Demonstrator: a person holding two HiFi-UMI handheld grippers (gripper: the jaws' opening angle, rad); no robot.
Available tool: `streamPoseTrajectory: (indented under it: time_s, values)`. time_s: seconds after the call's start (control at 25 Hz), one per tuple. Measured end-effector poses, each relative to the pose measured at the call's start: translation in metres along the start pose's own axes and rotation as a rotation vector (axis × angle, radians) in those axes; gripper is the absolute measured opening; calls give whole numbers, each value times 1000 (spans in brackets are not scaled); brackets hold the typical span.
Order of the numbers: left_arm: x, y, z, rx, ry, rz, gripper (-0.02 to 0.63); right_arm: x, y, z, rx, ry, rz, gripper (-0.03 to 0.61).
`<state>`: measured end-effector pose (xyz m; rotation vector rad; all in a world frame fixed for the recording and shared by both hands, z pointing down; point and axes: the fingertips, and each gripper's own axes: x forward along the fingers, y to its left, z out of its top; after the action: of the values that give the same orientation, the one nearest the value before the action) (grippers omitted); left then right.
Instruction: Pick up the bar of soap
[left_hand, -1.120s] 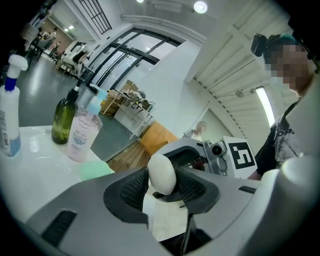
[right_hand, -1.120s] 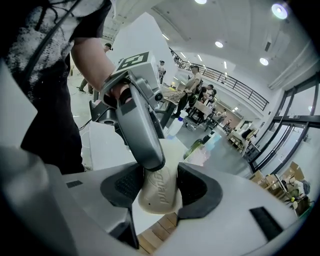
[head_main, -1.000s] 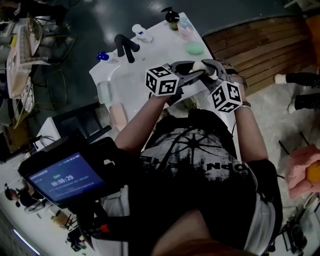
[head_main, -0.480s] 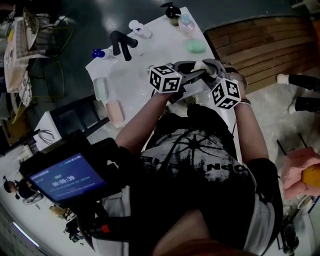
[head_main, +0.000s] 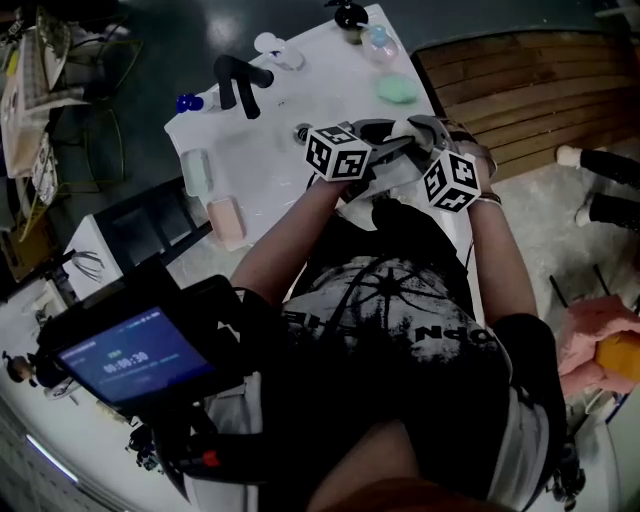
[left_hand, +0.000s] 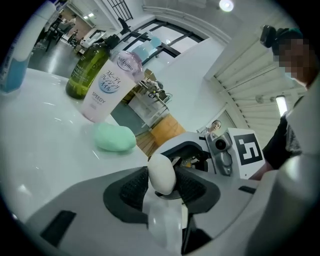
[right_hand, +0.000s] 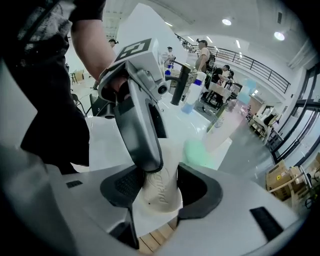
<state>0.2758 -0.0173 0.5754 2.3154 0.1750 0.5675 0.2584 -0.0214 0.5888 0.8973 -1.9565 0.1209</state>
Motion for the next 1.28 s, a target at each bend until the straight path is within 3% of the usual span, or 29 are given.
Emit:
streamPoseTrajectory:
  time_s: [0.2,0.56,0.76,1.04,1.28]
  values:
    - [5,11,-10,2,36,18,175,12,4,-8,3,25,25,213]
    - [6,22,-11,-23,23,19,189,20,2,-10,40,31,65,213]
    - [7,14,-3,0,-2,46,195,7,1,-12,78,17,54,218]
    - [-3,14,8,20,-34,106,264,-2,-4,-9,88,22,42,245]
    - [-8,20,9,31,-35,118,267,3,-4,-5,90,19,30,245]
